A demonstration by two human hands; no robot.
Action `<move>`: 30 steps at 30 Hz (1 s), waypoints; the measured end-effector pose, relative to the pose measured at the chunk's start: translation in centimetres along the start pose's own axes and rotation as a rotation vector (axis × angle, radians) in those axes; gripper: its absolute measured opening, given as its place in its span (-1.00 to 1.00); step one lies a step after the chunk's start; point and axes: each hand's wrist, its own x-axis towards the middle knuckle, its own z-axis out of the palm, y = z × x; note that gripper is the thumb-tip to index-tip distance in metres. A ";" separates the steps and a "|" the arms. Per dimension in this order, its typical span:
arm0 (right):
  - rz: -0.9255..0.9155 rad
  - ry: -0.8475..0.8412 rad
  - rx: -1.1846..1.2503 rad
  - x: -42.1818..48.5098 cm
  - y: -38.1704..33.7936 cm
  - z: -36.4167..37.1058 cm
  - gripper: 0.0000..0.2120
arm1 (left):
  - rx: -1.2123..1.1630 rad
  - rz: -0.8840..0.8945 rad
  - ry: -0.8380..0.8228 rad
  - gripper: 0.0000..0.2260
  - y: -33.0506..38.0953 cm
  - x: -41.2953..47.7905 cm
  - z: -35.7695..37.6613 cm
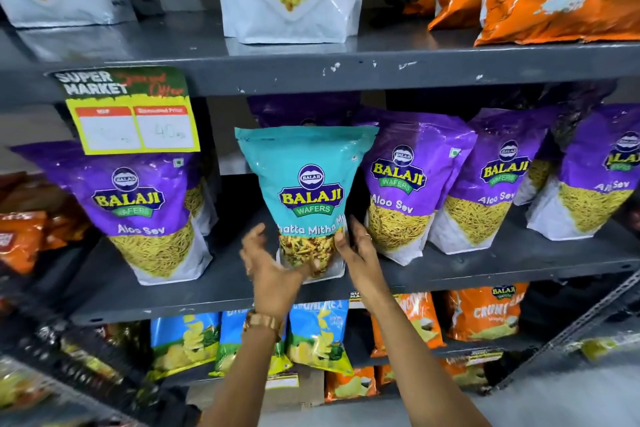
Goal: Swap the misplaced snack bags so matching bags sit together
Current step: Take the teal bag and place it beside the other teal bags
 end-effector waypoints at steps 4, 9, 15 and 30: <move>0.016 -0.080 0.005 -0.2 -1.4 0.1 -0.19 | -0.147 -0.079 -0.357 -0.02 -0.9 1.0 -0.4; 0.004 -0.079 -0.053 -2.8 -1.9 0.4 -0.61 | -0.190 -0.094 -0.349 -0.19 -0.9 0.2 -1.7; -0.011 0.039 -0.033 -9.0 -3.2 2.1 -0.55 | -0.054 -0.051 -0.378 -0.29 -0.4 -3.6 -6.2; -0.276 0.206 -0.062 -23.0 -13.2 13.1 -0.53 | 0.058 0.375 -0.442 -0.28 9.0 -9.8 -23.2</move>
